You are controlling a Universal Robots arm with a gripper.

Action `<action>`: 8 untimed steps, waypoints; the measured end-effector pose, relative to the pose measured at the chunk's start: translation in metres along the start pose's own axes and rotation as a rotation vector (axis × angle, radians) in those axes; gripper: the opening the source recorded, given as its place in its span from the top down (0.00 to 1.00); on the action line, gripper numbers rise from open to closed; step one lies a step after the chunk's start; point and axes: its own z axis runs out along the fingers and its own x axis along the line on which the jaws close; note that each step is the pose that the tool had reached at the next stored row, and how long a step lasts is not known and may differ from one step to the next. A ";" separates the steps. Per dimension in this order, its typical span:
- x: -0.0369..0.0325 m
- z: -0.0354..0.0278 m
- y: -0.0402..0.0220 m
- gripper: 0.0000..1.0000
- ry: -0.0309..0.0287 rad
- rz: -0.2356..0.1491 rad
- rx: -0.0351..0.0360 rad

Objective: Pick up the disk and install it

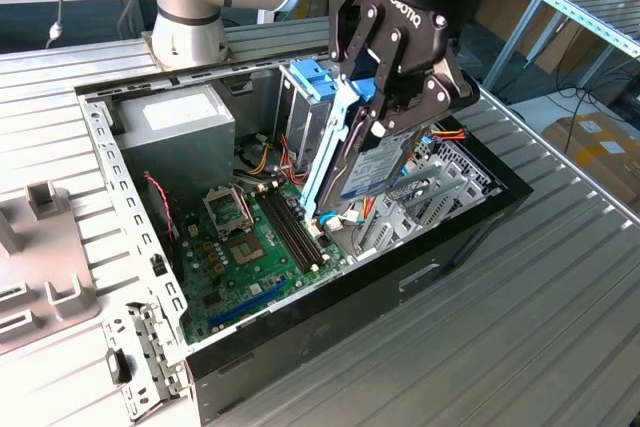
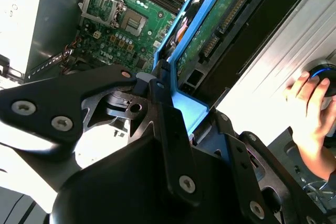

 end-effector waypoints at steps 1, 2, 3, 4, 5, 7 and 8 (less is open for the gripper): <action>0.0002 0.0001 -0.0004 0.63 -0.0001 0.000 0.0000; 0.0003 0.0001 -0.0009 0.63 -0.0001 0.000 0.0001; 0.0005 0.0001 -0.0013 0.63 0.0000 0.000 0.0000; 0.0007 0.0002 -0.0019 0.63 -0.0001 0.000 0.0000; 0.0008 0.0002 -0.0024 0.63 -0.0001 0.000 0.0000; 0.0011 0.0003 -0.0034 0.63 -0.0001 0.000 0.0000; 0.0013 0.0004 -0.0040 0.63 -0.0001 0.000 0.0000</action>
